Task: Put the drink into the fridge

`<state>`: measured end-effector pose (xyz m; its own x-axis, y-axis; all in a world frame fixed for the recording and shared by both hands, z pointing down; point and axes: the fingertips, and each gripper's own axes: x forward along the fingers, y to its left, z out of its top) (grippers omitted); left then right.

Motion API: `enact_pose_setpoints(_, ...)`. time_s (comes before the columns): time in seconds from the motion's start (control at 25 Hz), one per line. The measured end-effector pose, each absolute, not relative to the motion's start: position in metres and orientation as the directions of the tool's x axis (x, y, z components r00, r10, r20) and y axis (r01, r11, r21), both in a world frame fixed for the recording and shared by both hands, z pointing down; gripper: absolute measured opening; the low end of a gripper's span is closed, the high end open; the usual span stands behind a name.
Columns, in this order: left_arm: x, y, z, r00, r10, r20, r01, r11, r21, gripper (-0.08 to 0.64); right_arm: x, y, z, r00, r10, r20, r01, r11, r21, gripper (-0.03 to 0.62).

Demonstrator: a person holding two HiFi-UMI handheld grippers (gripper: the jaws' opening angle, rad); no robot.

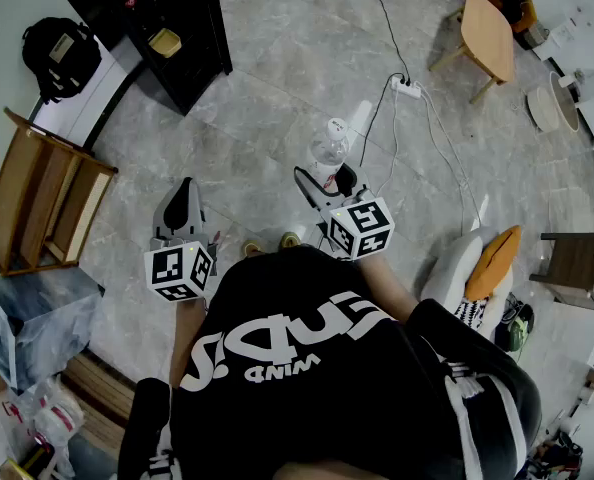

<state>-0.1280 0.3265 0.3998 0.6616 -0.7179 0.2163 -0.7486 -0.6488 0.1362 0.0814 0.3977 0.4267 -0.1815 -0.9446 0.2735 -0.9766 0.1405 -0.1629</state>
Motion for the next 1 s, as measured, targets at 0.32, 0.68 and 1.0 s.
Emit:
enact_pose_setpoints(0.32, -0.133, 0.319, 0.400, 0.672, -0.710, 0.212, -0.740, -0.657, 0.144, 0.008, 0.073, 0.392, 0.425, -0.185, -0.950, 0.251, -0.969, 0.134, -0.210, 0.302)
enact_pose_setpoints(0.68, -0.148, 0.309, 0.407, 0.698, -0.679, 0.225, -0.712, -0.693, 0.117, 0.008, 0.043, 0.386, 0.428, -0.204, -0.951, 0.232, -0.967, 0.158, -0.202, 0.301)
enact_pose_setpoints(1.0, -0.154, 0.295, 0.415, 0.724, -0.651, 0.227, -0.684, -0.720, 0.116, 0.008, 0.040, 0.372, 0.434, -0.173, -0.959, 0.223, -0.971, 0.129, -0.200, 0.301)
